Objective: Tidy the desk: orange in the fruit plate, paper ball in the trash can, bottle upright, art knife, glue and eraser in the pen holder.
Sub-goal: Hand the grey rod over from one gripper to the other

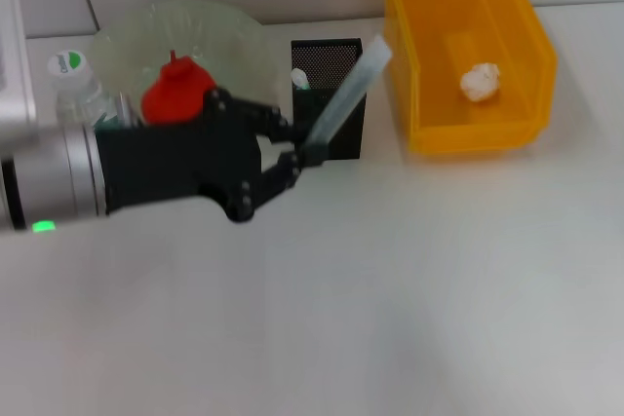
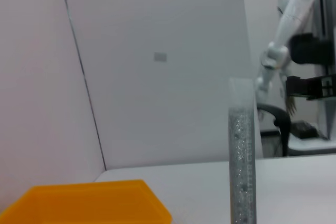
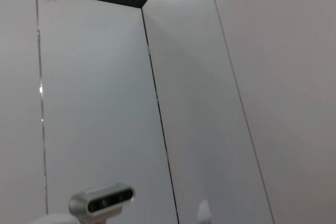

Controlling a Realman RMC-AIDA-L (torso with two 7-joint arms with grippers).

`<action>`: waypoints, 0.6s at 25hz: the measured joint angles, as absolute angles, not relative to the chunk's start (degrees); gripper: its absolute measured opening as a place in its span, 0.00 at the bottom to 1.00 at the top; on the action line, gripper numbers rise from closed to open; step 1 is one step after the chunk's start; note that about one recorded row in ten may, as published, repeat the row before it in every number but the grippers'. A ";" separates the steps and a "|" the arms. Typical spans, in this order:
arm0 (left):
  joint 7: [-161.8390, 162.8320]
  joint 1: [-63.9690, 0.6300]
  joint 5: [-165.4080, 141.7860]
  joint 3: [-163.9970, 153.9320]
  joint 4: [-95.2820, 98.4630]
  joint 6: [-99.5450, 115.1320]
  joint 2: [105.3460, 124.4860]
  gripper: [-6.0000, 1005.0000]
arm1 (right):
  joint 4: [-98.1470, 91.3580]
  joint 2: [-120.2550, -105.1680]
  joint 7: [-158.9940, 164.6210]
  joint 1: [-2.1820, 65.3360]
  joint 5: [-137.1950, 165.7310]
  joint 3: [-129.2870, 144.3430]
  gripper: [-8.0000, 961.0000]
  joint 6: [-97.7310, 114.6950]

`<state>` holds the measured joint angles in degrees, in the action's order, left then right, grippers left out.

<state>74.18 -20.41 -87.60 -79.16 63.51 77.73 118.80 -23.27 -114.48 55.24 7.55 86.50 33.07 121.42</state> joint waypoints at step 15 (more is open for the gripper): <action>57.72 -21.19 -73.66 -91.71 44.17 72.74 118.93 0.18 | -25.21 -116.67 54.76 14.05 92.47 33.38 0.82 117.29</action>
